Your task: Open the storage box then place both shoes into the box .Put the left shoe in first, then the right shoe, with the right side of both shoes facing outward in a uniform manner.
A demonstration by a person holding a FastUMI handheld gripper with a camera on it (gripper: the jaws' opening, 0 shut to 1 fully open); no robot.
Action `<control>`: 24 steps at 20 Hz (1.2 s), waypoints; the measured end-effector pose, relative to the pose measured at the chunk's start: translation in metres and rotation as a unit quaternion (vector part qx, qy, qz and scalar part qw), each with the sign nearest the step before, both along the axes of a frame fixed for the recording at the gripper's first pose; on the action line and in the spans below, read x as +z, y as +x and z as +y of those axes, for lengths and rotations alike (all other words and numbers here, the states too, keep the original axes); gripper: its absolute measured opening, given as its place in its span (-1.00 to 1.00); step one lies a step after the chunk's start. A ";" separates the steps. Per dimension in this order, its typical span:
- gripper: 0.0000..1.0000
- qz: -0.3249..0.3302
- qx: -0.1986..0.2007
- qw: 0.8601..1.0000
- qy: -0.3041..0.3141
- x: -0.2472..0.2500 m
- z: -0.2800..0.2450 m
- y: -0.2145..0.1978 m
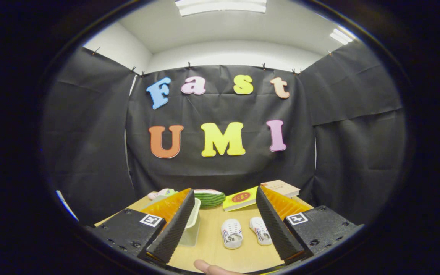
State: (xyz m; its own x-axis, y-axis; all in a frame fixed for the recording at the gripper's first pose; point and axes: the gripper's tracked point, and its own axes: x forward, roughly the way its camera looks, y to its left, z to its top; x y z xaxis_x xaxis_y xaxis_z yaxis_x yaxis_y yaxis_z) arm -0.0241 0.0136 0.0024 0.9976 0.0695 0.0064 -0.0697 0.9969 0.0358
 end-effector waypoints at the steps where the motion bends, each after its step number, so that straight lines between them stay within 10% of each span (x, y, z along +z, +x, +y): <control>1: 1.00 0.001 0.000 1.000 -0.002 -0.002 -0.001 -0.001; 15: 1.00 0.146 0.088 0.984 0.044 -0.081 0.022 0.085; 24: 1.00 0.300 0.246 0.904 0.179 -0.140 0.065 0.199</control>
